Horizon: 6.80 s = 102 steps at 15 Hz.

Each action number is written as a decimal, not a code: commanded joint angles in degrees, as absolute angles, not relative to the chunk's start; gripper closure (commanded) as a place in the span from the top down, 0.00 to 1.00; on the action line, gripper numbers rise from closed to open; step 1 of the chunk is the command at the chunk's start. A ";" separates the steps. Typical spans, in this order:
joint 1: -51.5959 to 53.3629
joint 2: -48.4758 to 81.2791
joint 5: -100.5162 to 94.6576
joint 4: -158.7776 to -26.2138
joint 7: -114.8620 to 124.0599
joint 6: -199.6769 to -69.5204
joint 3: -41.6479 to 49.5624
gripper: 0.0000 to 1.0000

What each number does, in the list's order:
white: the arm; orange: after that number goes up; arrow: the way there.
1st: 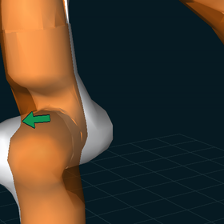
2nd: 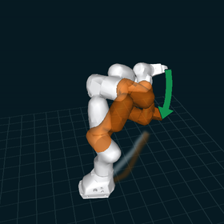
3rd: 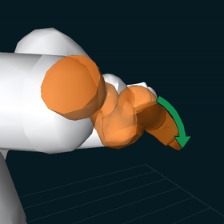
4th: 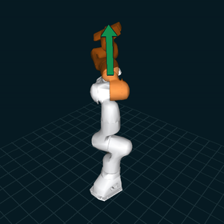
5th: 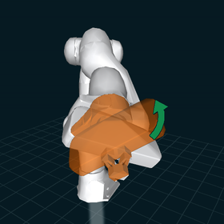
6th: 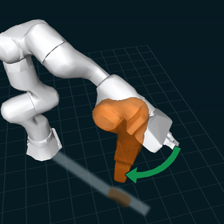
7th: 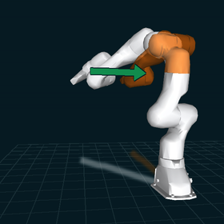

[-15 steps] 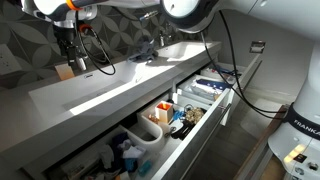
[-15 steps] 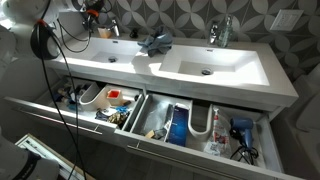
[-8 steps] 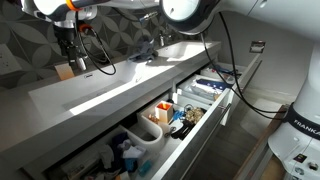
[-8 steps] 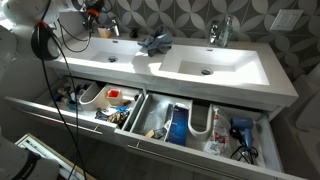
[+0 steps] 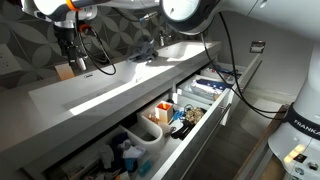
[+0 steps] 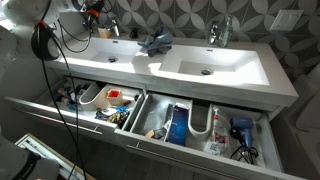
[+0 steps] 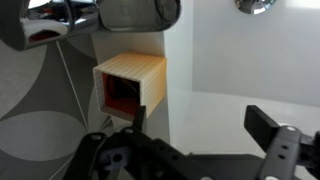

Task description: Place the pale object on the window sill

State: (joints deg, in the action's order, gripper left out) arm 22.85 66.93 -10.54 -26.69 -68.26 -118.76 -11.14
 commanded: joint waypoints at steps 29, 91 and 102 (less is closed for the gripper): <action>21.60 76.62 -2.37 -25.30 -75.92 -140.11 -12.73 0.64; 35.96 60.01 7.25 -24.98 -77.97 -99.79 -17.71 0.02; 38.12 63.14 8.13 -25.00 -62.31 -110.47 -17.96 0.02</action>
State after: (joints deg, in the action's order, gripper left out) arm 37.22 62.47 7.12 -26.04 -64.99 -107.95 -17.54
